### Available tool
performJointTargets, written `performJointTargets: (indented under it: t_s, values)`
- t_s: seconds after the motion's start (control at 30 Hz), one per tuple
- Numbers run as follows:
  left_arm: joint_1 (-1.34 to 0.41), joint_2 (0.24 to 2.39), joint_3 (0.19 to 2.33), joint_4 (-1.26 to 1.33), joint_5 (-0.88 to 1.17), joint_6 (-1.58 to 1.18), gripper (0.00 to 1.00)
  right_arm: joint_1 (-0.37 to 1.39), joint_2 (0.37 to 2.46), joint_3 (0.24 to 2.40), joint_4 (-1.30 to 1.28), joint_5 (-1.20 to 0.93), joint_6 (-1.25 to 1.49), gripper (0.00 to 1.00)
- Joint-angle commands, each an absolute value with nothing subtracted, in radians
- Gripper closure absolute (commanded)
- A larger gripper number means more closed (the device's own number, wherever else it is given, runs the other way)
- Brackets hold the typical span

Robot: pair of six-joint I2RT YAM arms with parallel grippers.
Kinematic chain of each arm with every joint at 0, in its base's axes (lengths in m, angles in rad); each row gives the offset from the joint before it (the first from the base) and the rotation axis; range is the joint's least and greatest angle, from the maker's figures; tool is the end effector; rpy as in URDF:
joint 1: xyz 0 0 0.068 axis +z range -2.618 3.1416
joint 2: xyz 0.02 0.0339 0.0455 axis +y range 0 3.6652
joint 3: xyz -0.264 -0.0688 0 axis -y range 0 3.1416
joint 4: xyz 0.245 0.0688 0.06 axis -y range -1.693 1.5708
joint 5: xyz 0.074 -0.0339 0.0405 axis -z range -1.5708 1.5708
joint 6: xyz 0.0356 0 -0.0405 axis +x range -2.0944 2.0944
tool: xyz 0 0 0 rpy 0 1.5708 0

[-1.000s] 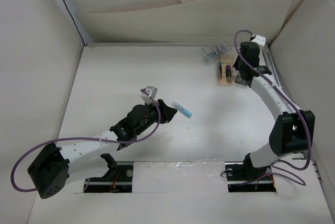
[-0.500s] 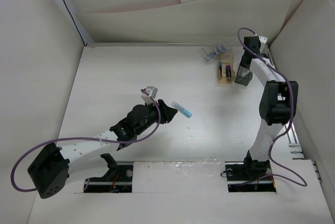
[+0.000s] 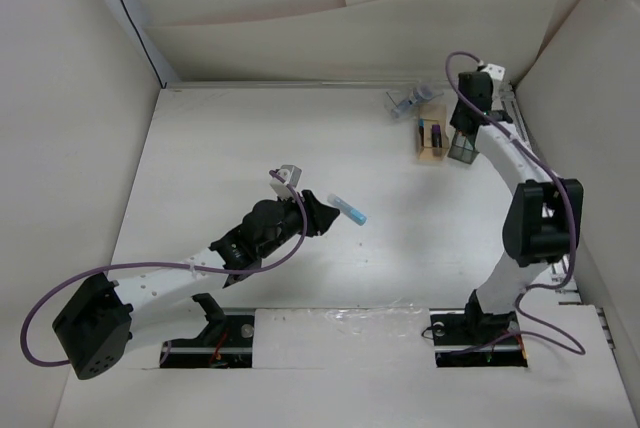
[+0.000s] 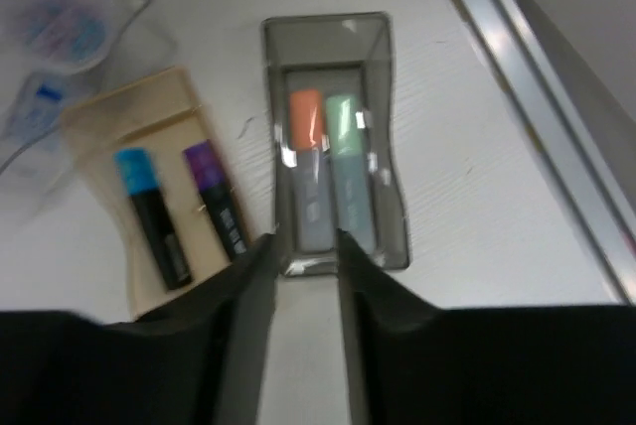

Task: Sort the stationery into containers
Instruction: Pick up the stationery from the center of the board.

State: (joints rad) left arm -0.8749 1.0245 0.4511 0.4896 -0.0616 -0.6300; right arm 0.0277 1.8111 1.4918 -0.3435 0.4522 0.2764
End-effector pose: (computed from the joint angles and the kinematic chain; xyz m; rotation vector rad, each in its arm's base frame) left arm 0.1494 -0.1754 0.2474 0.1666 1.7650 -1.0738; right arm 0.4181 -0.0040 0.2847 0.5091 2.1158 -0.3319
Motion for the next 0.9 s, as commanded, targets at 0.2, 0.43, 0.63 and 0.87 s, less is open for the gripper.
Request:
performJointTargets:
  t_s: [0.2, 0.43, 0.63, 0.87]
  values:
    - [-0.873, 0.967, 0.443, 0.495, -0.138, -0.643, 0.65, 0.461, 1.551, 1.151, -0.236, 0.163, 0.177, 0.95]
    - [-0.873, 0.753, 0.351, 0.454, -0.305, -0.701, 0.64, 0.722, 1.538, 1.045, -0.247, 0.106, 0.150, 0.36]
    - [-0.864, 0.637, 0.318, 0.434, -0.359, -0.701, 0.60, 0.753, 1.658, 1.072, -0.247, 0.129, 0.140, 0.16]
    - [-0.864, 0.663, 0.328, 0.425, -0.359, -0.701, 0.60, 0.788, 1.782, 1.123, -0.242, 0.143, 0.129, 0.26]
